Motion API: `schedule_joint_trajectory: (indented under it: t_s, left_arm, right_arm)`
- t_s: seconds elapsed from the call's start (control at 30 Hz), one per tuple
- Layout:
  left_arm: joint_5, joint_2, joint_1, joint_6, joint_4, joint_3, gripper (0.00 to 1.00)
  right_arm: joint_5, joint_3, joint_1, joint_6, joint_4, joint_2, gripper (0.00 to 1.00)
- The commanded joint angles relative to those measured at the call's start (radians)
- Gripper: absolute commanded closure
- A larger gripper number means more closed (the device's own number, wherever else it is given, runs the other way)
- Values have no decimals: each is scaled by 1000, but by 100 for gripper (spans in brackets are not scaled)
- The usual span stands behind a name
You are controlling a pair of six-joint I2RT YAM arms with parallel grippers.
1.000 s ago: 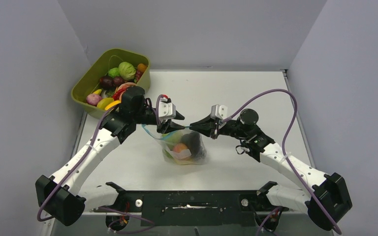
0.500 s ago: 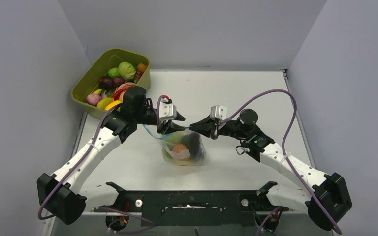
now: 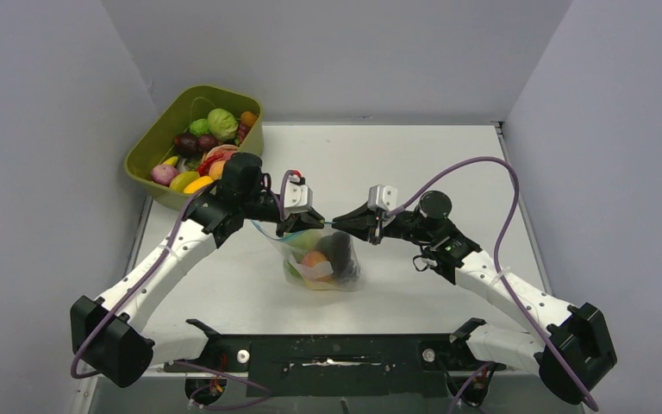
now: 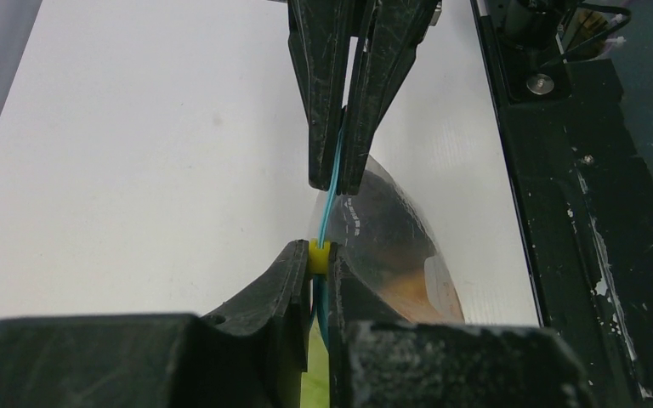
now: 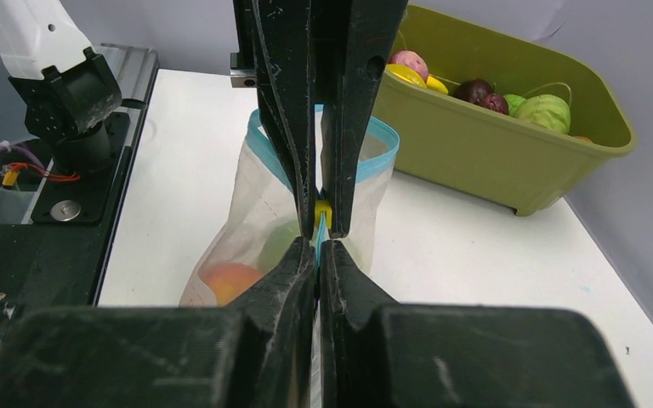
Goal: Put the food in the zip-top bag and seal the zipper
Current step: Zip the zipper food storage bag at the center of the board.
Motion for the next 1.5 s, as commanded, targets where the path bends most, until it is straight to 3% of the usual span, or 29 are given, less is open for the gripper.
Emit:
schedule_joint_trajectory:
  t_s: [0.0, 0.53, 1.03, 1.47]
  left_arm:
    - [34, -43, 4, 11, -4, 44, 100]
    - [-104, -97, 1, -8, -38, 39, 100]
    - [-185, -181, -6, -37, -62, -4, 100]
    - [-157, -222, -7, -82, -44, -16, 100]
  right_arm:
    - [1, 20, -3, -15, 54, -36, 100]
    - [107, -28, -114, -20, 9, -156, 100]
    - [293, -103, -244, 100, 52, -221, 100]
    - [340, -154, -464, 217, -56, -320, 100]
